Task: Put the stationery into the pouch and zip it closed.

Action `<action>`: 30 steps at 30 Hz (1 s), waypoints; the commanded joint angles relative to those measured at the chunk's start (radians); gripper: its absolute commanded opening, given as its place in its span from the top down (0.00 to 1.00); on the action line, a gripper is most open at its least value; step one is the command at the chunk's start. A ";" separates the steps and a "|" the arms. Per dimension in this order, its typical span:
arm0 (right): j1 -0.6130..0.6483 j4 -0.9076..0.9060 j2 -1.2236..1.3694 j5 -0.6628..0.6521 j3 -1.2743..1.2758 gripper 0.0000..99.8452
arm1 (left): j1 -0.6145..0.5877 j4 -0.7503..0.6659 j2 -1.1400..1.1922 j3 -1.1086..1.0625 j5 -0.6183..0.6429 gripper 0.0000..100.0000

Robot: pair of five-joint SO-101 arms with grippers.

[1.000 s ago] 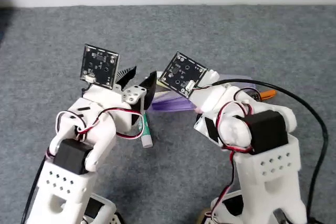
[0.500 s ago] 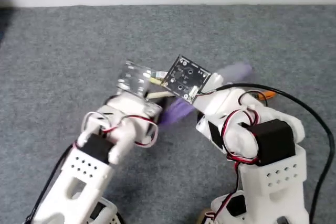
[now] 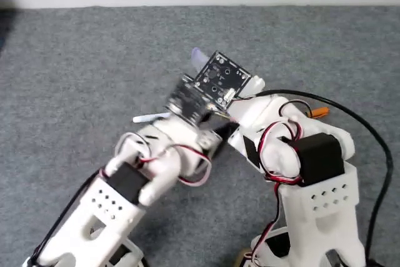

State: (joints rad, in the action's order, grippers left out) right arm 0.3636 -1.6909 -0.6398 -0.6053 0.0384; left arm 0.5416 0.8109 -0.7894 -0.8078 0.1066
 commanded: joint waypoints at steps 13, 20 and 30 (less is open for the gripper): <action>0.002 -0.079 0.002 0.017 -0.044 0.99 | -0.091 0.218 -0.011 0.277 0.020 0.85; 0.002 -0.079 -0.008 0.015 0.003 0.99 | -0.124 0.118 0.000 0.275 0.058 0.85; -0.004 -0.027 -0.008 0.015 -0.048 0.99 | -0.269 0.077 -0.008 0.165 0.058 0.85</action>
State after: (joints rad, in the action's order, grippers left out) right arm 0.3636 -1.7446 -0.6383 -0.6007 0.0476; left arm 0.3191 0.9122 -0.7894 -0.6483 0.1527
